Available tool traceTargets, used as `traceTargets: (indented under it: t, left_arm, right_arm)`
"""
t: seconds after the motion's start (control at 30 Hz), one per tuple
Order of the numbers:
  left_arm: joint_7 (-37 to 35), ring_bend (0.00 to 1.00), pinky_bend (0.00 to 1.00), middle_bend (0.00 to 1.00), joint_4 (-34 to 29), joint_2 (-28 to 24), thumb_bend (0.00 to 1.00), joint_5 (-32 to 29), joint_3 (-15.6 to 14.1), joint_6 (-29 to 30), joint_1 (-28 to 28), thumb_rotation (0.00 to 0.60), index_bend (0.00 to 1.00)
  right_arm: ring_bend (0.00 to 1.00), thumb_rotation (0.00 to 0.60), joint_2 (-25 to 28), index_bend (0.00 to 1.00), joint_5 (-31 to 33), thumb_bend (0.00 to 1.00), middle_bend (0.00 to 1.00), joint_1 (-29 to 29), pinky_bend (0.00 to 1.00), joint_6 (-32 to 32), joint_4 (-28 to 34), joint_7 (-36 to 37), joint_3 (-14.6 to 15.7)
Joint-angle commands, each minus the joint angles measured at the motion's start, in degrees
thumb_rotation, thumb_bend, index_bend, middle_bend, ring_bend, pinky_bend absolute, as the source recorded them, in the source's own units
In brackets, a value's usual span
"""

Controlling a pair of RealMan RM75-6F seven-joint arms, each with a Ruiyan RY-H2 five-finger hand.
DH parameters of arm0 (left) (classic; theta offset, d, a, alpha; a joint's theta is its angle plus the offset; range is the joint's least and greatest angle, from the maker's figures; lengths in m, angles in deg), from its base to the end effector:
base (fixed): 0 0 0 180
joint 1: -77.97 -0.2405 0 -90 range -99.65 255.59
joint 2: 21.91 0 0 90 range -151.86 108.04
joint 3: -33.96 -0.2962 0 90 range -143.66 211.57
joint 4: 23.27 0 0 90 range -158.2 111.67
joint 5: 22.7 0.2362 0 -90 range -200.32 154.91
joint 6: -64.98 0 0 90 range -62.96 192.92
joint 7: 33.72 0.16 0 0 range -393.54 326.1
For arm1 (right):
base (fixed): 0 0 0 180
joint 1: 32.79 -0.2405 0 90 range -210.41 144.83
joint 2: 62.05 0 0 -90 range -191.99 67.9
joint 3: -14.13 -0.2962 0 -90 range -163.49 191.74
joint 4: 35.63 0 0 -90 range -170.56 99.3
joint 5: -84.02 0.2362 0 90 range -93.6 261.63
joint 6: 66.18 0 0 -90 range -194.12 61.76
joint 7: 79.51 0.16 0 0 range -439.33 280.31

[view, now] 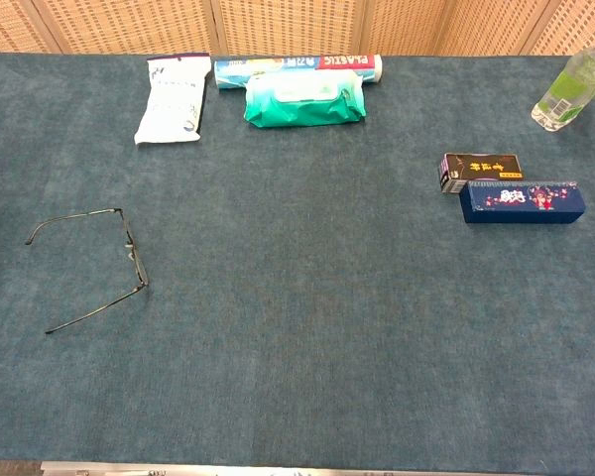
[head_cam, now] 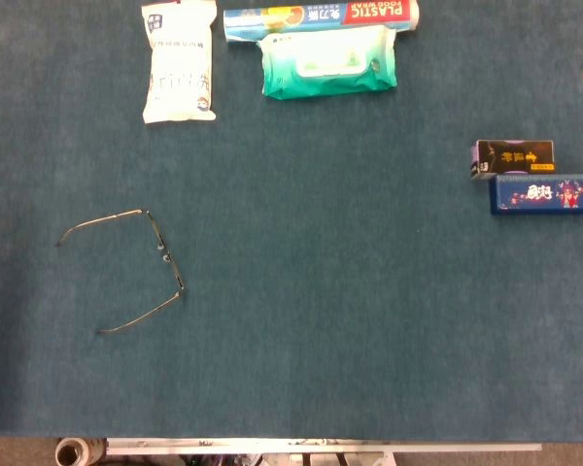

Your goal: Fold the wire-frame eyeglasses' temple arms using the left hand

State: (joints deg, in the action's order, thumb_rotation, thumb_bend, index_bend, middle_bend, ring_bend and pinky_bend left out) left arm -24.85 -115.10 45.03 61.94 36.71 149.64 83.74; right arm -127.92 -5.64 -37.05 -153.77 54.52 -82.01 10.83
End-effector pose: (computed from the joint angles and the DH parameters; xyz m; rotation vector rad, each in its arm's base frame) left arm -0.3552 0.2072 0.1351 -1.4186 -0.8243 -0.8150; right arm -0.3521 -0.2003 0.1488 1.4183 -0.8060 0.9257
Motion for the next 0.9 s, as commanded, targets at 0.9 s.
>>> traceTargets:
  t: [0.9]
  left_arm:
    - [-0.9,0.41,0.55,0.42,-0.48,2.19,0.43,5.91,-2.22,-1.8,2.22,0.6,0.45]
  right_arm:
    - [0.26,0.6,1.16,0.52,-2.18,0.36,0.43,1.44,0.39,-3.99,1.2,1.96,0.2]
